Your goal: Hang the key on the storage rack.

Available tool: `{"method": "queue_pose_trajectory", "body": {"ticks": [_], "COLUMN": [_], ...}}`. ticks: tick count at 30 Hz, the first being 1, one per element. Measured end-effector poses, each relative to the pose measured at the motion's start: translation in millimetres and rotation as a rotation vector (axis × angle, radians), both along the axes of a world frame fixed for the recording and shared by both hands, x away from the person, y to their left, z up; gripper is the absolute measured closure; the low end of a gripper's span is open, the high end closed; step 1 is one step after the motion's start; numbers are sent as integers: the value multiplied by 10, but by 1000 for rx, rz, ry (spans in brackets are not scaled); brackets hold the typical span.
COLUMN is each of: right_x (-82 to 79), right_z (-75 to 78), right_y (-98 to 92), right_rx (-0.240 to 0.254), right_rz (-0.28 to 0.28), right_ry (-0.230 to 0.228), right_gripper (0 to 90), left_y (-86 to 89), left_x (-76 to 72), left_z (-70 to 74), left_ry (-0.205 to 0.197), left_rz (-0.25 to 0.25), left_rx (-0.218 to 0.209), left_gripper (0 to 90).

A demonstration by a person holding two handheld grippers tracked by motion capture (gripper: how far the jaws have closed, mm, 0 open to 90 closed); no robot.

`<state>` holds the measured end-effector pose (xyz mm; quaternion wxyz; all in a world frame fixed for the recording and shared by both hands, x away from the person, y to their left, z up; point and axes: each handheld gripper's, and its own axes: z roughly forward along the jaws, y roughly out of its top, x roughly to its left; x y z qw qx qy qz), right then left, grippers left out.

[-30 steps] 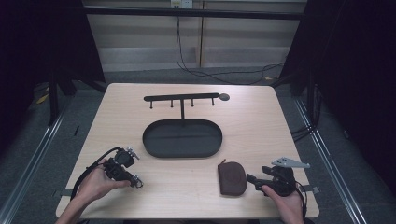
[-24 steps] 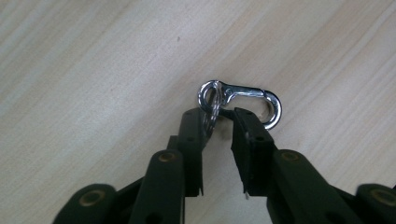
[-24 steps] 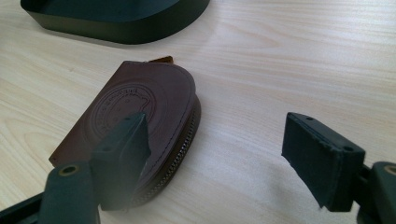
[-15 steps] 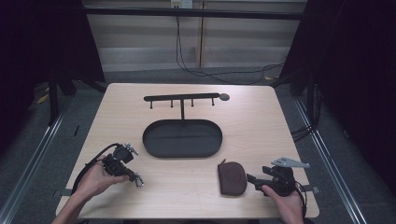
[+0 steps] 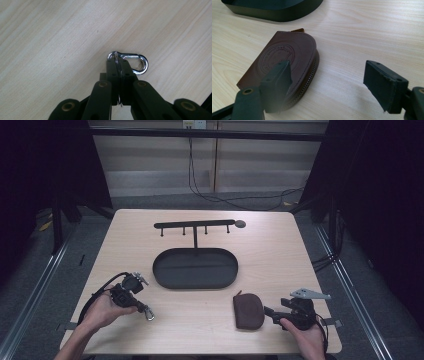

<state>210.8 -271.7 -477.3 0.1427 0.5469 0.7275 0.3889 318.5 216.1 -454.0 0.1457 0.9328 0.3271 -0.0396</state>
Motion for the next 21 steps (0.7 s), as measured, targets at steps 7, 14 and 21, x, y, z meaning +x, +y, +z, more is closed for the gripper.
{"method": "queue_pose_trajectory", "body": {"ticks": [7, 14, 21], "right_x": [3, 6, 2], "right_z": [0, -1, 2], "right_y": [-1, 5, 1], "right_rx": [1, 0, 1], "right_rz": [2, 3, 4], "right_ry": [2, 6, 4], "right_gripper": [221, 221, 220], "left_y": [3, -45, -68], "left_x": [-1, 9, 1], "left_z": [167, 353, 456], "left_ry": [-15, -17, -28], "left_rz": [-2, -27, -35], "left_rx": [-11, 0, 39], "left_gripper": [891, 891, 892]}}
